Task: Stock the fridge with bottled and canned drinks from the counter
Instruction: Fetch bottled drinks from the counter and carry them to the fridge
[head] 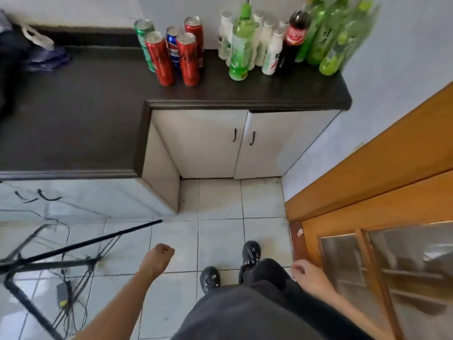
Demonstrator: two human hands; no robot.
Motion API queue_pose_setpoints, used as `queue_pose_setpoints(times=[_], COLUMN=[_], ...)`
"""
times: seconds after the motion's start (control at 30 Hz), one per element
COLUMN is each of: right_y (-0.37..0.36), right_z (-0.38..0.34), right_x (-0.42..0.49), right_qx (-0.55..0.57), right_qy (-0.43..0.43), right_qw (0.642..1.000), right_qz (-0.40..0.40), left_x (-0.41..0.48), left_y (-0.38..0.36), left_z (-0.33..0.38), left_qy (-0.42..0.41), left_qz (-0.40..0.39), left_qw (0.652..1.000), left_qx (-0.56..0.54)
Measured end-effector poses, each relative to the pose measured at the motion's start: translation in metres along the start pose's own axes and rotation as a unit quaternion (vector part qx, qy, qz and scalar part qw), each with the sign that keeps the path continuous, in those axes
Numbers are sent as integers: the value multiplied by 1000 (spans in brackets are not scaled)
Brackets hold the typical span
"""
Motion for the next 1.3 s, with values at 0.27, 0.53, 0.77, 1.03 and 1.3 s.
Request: queue_pose_setpoints(times=[0.27,0.53,0.77,1.03,1.3], right_y=[71,234,364,439,500], right_z=[6,-62,-160,-242,-297], right_x=[90,194,228,231,237], right_qx=[52,93,222,282,294], right_qy=[-46,30,151,238,288], right_qw=[997,993,947,882,823], right_qz=[21,61,177,294,392], left_x=[44,72,67,81,103], left_y=[-49,-64,-9,59,80], left_z=[118,299,460,558,605], left_qy=[-35,-94,-243,-369,-434], left_qz=[-94,-53,115,260,258], left_qw=[995,992,922,839,823], left_qx=[25,-69,-279,-303,-258])
Point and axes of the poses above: each hand's wrist, its own x-axis towards the middle knuckle, its own y-axis out of the back of the hand, z = x × y, the point moved 4 cm from there along x, towards the middle knuckle, and after that the axes turned 7 degrees about -x, right-handed, at the moved point
